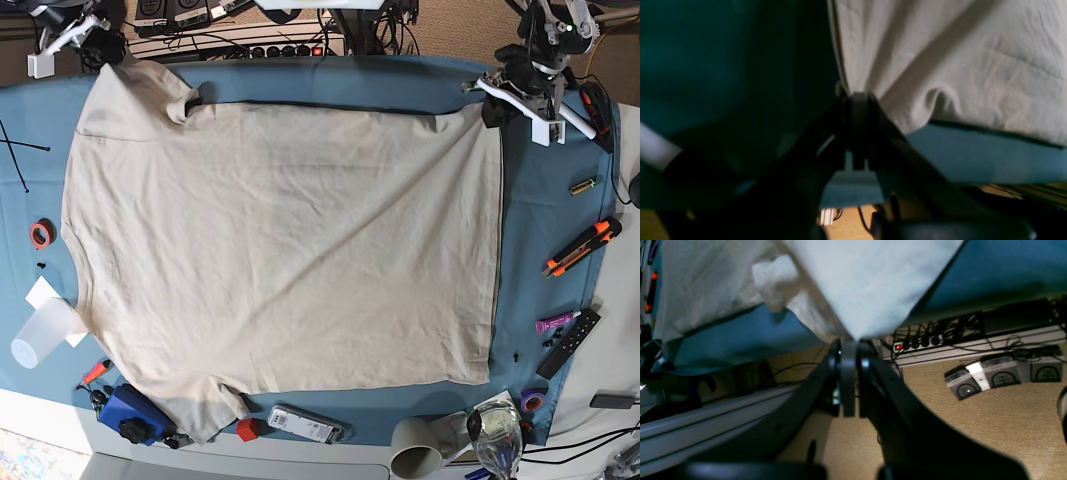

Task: Fold the T-shirt properly
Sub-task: 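Lift both shoulder corners and fold them over toward the hem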

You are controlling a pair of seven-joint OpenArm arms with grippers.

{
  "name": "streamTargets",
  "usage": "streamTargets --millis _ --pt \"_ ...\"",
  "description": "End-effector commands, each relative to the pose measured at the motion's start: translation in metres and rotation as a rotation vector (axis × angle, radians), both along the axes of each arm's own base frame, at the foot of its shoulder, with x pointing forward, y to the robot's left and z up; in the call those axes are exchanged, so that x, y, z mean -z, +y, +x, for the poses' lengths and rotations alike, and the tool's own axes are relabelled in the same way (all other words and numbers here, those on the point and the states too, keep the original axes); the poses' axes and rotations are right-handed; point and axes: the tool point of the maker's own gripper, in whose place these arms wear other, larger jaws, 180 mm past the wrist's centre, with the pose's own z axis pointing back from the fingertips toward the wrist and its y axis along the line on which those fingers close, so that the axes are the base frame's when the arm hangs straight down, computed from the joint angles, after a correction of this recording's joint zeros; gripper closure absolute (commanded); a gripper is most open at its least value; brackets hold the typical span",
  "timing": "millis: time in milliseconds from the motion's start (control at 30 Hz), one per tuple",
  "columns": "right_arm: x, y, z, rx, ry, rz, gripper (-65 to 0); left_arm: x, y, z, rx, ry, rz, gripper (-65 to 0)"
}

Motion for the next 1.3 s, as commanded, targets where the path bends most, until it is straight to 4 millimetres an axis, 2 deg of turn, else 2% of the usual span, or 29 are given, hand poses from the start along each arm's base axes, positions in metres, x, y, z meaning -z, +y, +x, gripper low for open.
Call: streamTargets --millis 0,300,467,733,933,1100,1267 --pt "-0.011 -0.007 0.001 -0.007 -0.02 -0.026 0.0 -0.01 0.003 0.002 0.003 -0.03 0.023 0.0" --pt "-0.049 -0.039 -0.016 0.077 -0.069 -0.07 0.0 -0.02 0.035 -0.018 -0.05 -0.015 0.07 0.0" --pt "-0.051 -0.044 -0.031 0.085 -0.026 -0.087 0.0 -0.017 0.037 -0.033 -0.023 0.018 0.07 0.0" --pt "-0.053 -0.048 -0.005 0.097 -0.106 -0.106 0.0 -0.025 0.038 -0.028 -0.027 -0.011 0.082 0.0" --pt "-0.051 -0.056 0.007 0.112 -0.129 -0.152 0.0 -0.023 0.053 -0.028 -0.1 0.004 0.13 0.0" --pt "-0.046 -0.061 0.013 0.104 -0.113 -0.192 0.0 -0.025 0.052 -0.022 -0.099 -0.013 0.127 0.0" --pt "-0.043 -0.066 0.028 0.081 -0.114 -0.241 0.0 -0.025 0.045 -0.018 -0.083 -0.017 0.114 0.0"
